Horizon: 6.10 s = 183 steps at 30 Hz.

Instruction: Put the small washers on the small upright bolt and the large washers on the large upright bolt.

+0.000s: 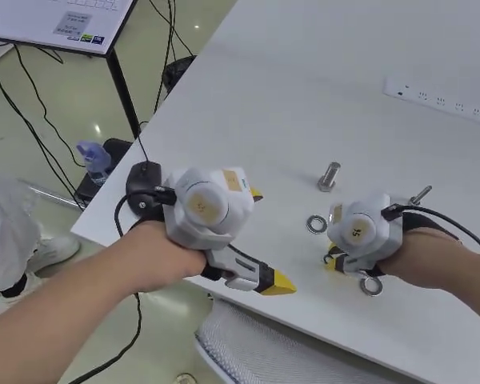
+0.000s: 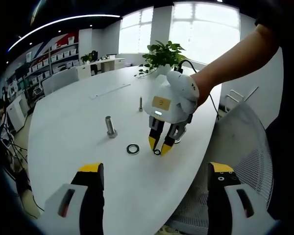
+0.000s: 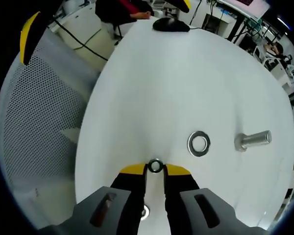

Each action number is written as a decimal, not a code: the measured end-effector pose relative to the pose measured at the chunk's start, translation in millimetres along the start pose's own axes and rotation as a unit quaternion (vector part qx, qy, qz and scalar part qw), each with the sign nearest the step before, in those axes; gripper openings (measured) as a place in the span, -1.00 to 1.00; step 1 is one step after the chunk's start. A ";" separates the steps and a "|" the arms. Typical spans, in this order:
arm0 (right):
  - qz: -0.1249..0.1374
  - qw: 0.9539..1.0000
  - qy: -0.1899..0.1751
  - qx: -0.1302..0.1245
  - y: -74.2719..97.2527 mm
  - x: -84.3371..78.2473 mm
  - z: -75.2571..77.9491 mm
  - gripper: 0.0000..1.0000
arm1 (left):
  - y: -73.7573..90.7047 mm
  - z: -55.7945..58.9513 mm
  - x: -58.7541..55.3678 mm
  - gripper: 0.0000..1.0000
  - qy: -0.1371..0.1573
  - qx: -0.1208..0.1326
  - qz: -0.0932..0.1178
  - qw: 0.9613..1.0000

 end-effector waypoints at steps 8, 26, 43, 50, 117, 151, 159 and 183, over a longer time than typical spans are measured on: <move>-0.014 1.000 -0.024 -0.002 -1.2 2.8 2.2 -0.75 | -0.1 -3.4 1.1 0.72 -0.002 0.000 -0.001 1.000; 0.008 0.996 -0.084 -0.008 13.6 -20.1 14.1 -0.76 | -7.0 -5.8 7.0 0.70 -0.005 -0.002 -0.005 1.000; 0.015 0.985 -0.170 -0.028 47.8 -80.2 33.7 -0.76 | -15.0 -9.0 8.8 0.75 -0.005 -0.003 -0.011 1.000; 0.013 0.981 -0.191 -0.043 65.2 -103.0 42.6 -0.76 | -19.7 -9.0 11.4 0.76 -0.011 0.003 -0.014 1.000; 0.009 0.974 -0.204 -0.094 89.8 -97.9 160.7 -0.75 | -16.0 -17.3 3.1 0.72 0.008 0.009 -0.012 1.000; -0.011 0.977 -0.198 -0.074 59.1 -103.2 156.1 -0.75 | -15.2 -19.7 -0.1 0.70 0.017 0.010 -0.014 1.000; -0.016 0.978 -0.195 -0.071 53.9 -104.3 155.0 -0.75 | -15.2 -22.0 -1.8 0.69 0.019 0.010 -0.017 1.000; -0.021 0.978 -0.196 -0.072 53.7 -102.7 153.4 -0.74 | -13.8 -17.3 -3.5 0.65 0.015 0.003 -0.022 1.000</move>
Point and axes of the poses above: the centre of the closed fingertips' face, and the gripper's own axes: y roughly backward along the fingers, z roughly to its right, x roughly out of its top, the point moved 9 cm from there along y, roughly backward along the fingers, and after that the axes turned 11 degrees about -y, right-handed, at the moved point
